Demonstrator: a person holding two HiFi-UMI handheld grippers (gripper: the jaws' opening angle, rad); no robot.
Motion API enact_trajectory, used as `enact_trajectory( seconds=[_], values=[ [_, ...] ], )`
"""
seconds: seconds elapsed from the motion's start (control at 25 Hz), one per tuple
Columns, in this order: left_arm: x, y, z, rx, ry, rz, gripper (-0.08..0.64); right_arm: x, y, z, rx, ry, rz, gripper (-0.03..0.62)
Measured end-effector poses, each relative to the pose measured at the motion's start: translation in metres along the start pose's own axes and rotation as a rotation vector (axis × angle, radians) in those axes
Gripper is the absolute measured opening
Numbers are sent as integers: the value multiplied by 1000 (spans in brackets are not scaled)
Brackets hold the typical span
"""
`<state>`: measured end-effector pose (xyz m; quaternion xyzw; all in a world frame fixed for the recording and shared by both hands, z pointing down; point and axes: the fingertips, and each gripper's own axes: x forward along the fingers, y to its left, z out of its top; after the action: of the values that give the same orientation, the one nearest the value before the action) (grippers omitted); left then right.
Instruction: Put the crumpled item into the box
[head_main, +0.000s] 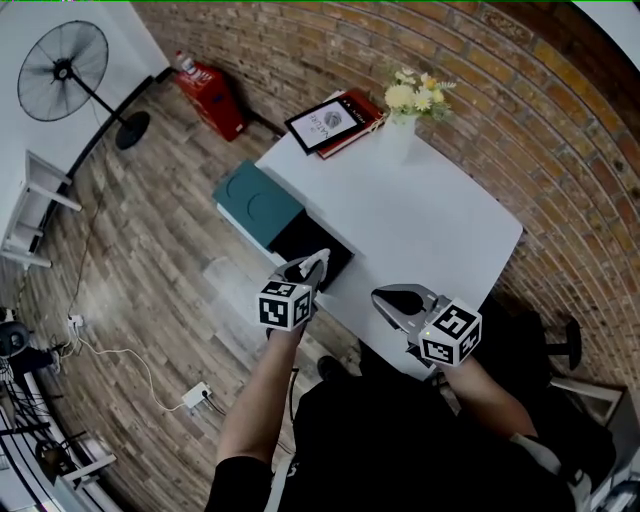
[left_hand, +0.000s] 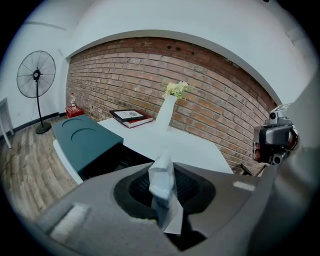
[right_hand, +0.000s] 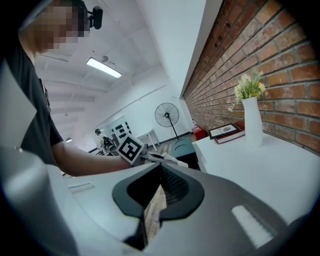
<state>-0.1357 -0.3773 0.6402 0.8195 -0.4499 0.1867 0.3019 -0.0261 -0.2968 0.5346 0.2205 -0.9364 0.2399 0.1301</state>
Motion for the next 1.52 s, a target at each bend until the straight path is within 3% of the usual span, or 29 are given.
enact_trajectory(
  seconds=[0.72,1.0,1.16,1.52],
  values=[
    [57,4,-23,78,180,-55,83,-3,-29,-5,42,8,-31,0],
    [71,21,-26,260,276,28,184,-9,-38,-9,75,3,-55,0],
    [77,37,-17,347,257,99,256,-10,-41,-12,94,-5,-62,0],
    [64,50,1,365,230,163,299,-3,-32,-10,95,-10,-44,0]
  ],
)
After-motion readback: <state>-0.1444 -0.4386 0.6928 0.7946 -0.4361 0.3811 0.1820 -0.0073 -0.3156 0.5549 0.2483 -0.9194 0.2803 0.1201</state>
